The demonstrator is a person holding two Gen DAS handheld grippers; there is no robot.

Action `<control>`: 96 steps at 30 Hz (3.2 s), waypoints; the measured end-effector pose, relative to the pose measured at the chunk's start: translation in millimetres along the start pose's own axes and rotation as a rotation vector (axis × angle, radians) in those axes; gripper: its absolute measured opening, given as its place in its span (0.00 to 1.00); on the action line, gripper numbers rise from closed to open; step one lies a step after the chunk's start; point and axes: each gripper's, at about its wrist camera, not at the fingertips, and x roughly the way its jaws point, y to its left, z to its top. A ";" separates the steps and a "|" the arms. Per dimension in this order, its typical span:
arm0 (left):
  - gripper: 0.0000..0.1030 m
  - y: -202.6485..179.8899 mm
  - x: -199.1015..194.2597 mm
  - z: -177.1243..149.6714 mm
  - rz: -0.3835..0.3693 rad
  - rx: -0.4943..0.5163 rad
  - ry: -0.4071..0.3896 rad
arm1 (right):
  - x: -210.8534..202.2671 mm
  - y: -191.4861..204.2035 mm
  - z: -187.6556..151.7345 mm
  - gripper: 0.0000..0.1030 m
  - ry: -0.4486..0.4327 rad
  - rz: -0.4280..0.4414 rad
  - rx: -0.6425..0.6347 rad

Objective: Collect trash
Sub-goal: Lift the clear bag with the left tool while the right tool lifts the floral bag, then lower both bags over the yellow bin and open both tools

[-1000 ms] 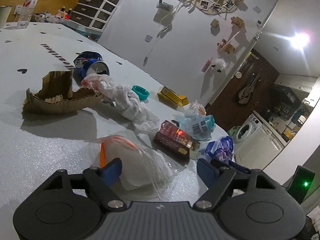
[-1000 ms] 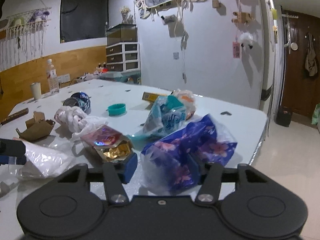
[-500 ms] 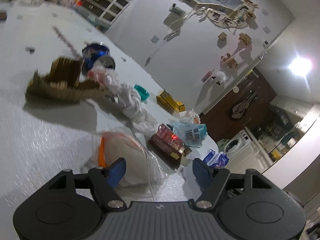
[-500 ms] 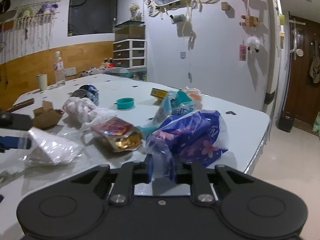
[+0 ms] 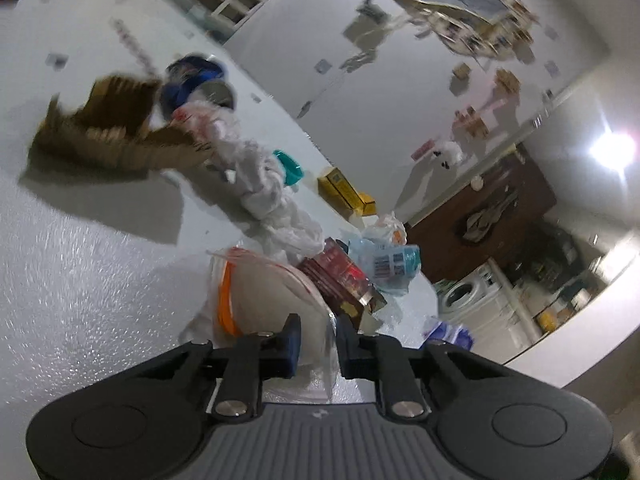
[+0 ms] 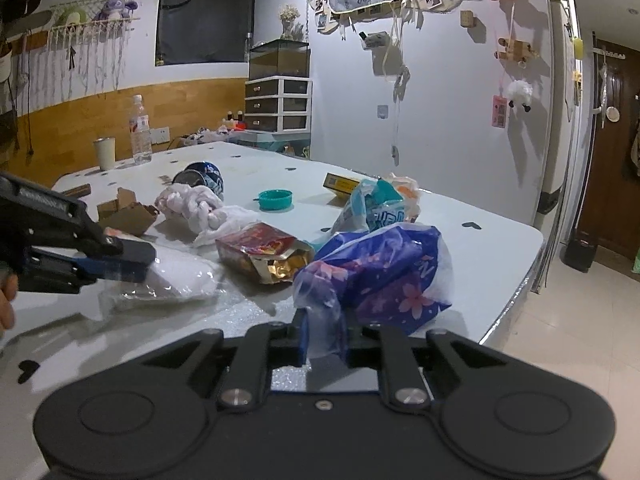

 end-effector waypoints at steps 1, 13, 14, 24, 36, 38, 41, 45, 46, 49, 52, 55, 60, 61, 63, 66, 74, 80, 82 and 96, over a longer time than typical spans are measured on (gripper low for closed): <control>0.06 -9.1 -3.1 -2.2 0.003 0.051 -0.010 | -2.6 -0.6 0.2 0.15 -0.004 -0.001 0.002; 0.03 -95.7 -28.9 -46.0 0.149 0.561 -0.119 | -50.2 -5.8 1.7 0.14 -0.063 -0.019 0.017; 0.03 -100.6 -31.2 -50.8 0.158 0.596 -0.129 | -54.8 -6.2 1.9 0.14 -0.069 -0.019 0.019; 0.03 -130.2 -41.9 -80.0 0.179 0.741 -0.171 | -96.5 -11.9 -0.9 0.14 -0.109 -0.063 0.026; 0.03 -176.3 -26.6 -108.0 0.059 0.803 -0.154 | -140.2 -38.1 -13.2 0.13 -0.123 -0.163 0.056; 0.03 -187.1 -20.3 -115.2 0.033 0.821 -0.145 | -148.5 -46.4 -17.8 0.13 -0.120 -0.186 0.064; 0.03 -202.5 -10.9 -127.2 -0.006 0.837 -0.128 | -161.3 -61.6 -24.0 0.13 -0.117 -0.227 0.088; 0.03 -222.8 3.8 -145.6 -0.056 0.858 -0.102 | -179.9 -85.7 -34.8 0.13 -0.110 -0.288 0.130; 0.03 -228.2 9.0 -150.9 -0.070 0.862 -0.091 | -183.8 -91.2 -37.8 0.13 -0.108 -0.301 0.139; 0.03 -240.2 23.6 -163.6 -0.101 0.867 -0.063 | -194.7 -108.9 -47.8 0.13 -0.092 -0.343 0.171; 0.03 -251.2 40.0 -179.1 -0.132 0.875 -0.025 | -205.7 -126.6 -58.2 0.13 -0.075 -0.384 0.198; 0.03 -260.5 56.0 -191.5 -0.158 0.882 0.012 | -213.9 -140.9 -64.8 0.13 -0.066 -0.401 0.220; 0.03 -273.0 90.8 -212.0 -0.198 0.874 0.070 | -210.9 -168.2 -77.6 0.13 -0.020 -0.429 0.257; 0.03 -274.1 97.6 -216.0 -0.201 0.873 0.079 | -207.1 -175.2 -81.4 0.13 -0.002 -0.437 0.260; 0.03 -274.2 114.7 -225.2 -0.207 0.862 0.108 | -200.5 -188.3 -89.5 0.13 0.034 -0.465 0.268; 0.03 -268.1 143.5 -239.5 -0.201 0.843 0.164 | -189.8 -209.9 -103.6 0.13 0.084 -0.481 0.325; 0.03 -221.0 215.2 -276.3 -0.127 0.774 0.333 | -134.8 -252.0 -159.4 0.13 0.283 -0.393 0.560; 0.03 -179.4 257.8 -294.3 -0.072 0.715 0.442 | -88.4 -261.7 -196.7 0.13 0.406 -0.348 0.675; 0.03 -166.2 269.0 -299.5 -0.059 0.704 0.471 | -76.0 -265.5 -206.2 0.13 0.426 -0.335 0.706; 0.03 -89.4 324.0 -314.7 0.033 0.599 0.613 | 20.0 -270.7 -263.8 0.14 0.598 -0.260 0.909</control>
